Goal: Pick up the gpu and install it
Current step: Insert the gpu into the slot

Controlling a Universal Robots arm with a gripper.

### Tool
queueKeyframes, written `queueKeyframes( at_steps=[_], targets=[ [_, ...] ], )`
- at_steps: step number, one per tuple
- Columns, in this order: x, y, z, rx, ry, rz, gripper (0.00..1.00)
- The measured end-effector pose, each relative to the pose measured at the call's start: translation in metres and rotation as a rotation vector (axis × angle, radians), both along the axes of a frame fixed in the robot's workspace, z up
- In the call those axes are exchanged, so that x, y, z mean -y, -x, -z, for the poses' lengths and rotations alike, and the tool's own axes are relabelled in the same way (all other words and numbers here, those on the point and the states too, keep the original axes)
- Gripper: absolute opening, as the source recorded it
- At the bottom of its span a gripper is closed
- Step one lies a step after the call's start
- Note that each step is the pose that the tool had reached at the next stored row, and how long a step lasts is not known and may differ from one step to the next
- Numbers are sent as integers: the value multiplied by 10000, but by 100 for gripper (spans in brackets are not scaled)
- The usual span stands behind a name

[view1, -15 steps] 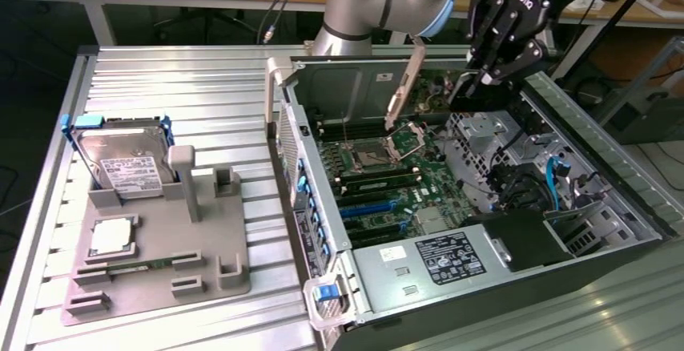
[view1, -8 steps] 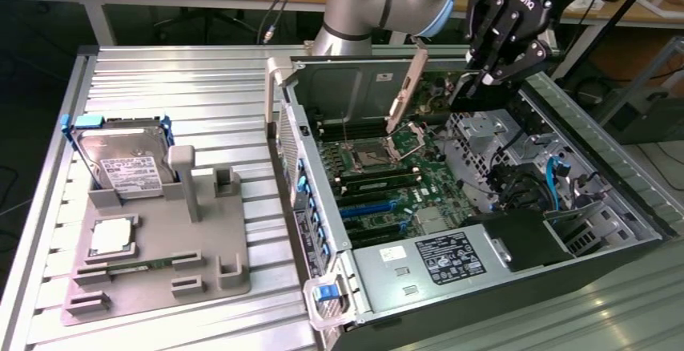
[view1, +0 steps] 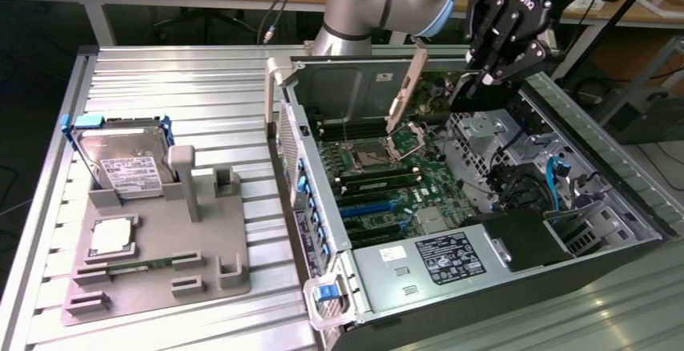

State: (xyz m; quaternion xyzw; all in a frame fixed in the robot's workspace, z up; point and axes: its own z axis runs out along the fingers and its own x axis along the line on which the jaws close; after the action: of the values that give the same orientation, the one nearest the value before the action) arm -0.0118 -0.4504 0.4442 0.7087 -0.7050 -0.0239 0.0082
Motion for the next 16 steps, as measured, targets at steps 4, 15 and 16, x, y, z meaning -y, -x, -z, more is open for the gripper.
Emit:
queueKeyframes(
  at_steps=[4,15,16],
  targets=[
    [0,0,5,1,-1,348,27],
    [0,0,57,5,1,764,27],
    [0,0,65,6,1,769,27]
  ],
)
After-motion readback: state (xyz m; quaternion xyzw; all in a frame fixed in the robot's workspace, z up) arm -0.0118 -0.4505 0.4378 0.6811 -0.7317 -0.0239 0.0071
